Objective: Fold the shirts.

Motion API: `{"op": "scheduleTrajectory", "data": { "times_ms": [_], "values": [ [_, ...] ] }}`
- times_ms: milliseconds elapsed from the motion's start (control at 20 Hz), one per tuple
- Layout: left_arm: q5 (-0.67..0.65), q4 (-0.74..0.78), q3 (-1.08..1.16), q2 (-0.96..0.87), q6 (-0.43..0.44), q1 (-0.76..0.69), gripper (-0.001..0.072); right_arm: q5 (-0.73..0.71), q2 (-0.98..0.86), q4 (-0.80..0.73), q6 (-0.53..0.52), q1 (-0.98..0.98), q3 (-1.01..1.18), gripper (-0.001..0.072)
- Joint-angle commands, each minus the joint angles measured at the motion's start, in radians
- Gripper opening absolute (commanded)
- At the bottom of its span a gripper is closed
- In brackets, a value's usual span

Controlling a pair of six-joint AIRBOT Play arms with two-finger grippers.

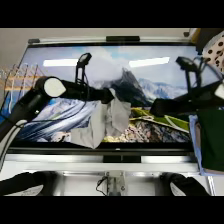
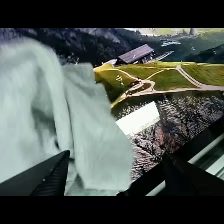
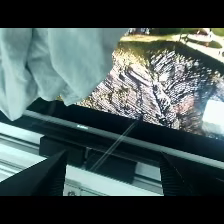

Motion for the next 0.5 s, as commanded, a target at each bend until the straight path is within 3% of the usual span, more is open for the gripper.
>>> {"op": "scheduleTrajectory", "data": {
  "times_ms": [0, 100, 200, 300, 450],
  "values": [
    [-0.288, 0.075, 0.062, -0.023, 0.013, 0.135, 0.0714, -0.146, -0.050, -0.010, 0.002, 0.000, -0.129, 0.0688],
    [-0.550, 0.221, 0.095, -0.008, 0.030, 0.285, 0.0713, -0.203, -0.114, -0.033, 0.002, -0.001, -0.130, 0.0688],
    [-0.675, 0.260, 0.011, 0.029, 0.051, 0.425, 0.0712, -0.249, -0.193, -0.024, 0.002, 0.000, -0.130, 0.0688],
    [-0.645, 0.227, -0.192, 0.106, 0.081, 0.520, 0.0713, -0.270, -0.280, 0.024, -0.020, 0.000, -0.130, 0.0688],
    [-0.472, 0.111, -0.547, 0.201, 0.082, 0.567, 0.0713, -0.278, -0.401, 0.136, -0.099, 0.000, -0.130, 0.0687]
  ]
}}
